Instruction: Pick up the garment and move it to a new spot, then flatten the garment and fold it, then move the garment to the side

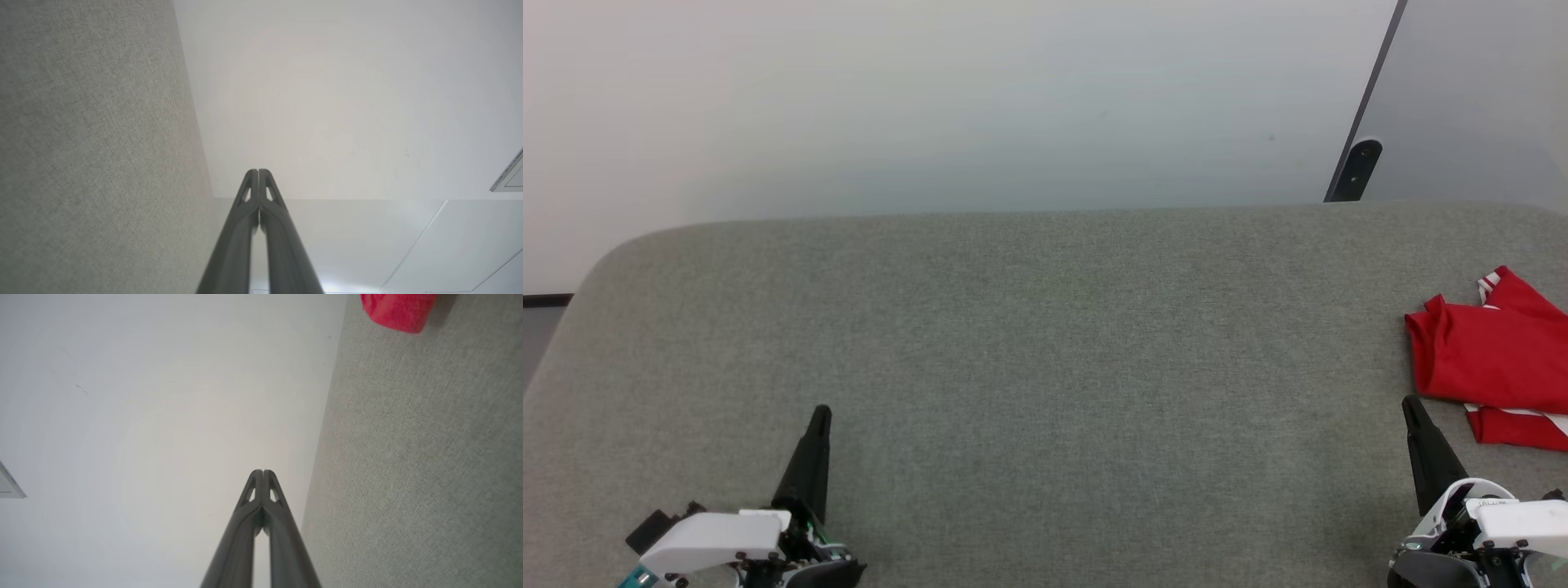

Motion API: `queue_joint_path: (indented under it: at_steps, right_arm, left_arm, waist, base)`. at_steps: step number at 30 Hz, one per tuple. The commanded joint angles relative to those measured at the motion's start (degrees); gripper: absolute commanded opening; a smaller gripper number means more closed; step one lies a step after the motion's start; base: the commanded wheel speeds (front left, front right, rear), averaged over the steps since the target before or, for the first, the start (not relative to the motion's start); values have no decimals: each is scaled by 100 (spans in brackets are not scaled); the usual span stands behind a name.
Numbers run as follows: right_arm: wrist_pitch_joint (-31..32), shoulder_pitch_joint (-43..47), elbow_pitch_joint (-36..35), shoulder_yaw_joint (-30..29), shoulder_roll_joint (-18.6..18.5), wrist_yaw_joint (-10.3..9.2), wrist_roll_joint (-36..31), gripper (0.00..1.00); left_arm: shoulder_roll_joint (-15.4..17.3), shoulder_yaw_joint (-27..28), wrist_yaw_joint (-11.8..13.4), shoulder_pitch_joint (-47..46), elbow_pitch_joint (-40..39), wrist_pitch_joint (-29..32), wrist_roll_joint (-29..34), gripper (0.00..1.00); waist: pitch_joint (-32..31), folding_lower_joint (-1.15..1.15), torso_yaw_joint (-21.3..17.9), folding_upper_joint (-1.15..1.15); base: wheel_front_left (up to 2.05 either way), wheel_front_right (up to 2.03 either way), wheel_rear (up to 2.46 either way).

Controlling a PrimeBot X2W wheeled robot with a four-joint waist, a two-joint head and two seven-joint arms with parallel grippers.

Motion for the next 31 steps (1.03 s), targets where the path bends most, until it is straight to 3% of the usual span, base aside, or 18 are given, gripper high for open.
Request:
queue_joint_path:
  at_steps: [1,31]
  right_arm:
    - [12,-17,-18,-1,11,-8,24,0]
    - [11,-17,-18,-1,11,-8,24,0]
  left_arm:
    - [-1,12,-33,-58,0,9,-20,0]
    - [-1,11,-34,-57,0,8,-21,0]
  waist:
    - [0,0,0,0]
    - [0,0,0,0]
  base:
    - [0,0,0]
    - [0,0,0]
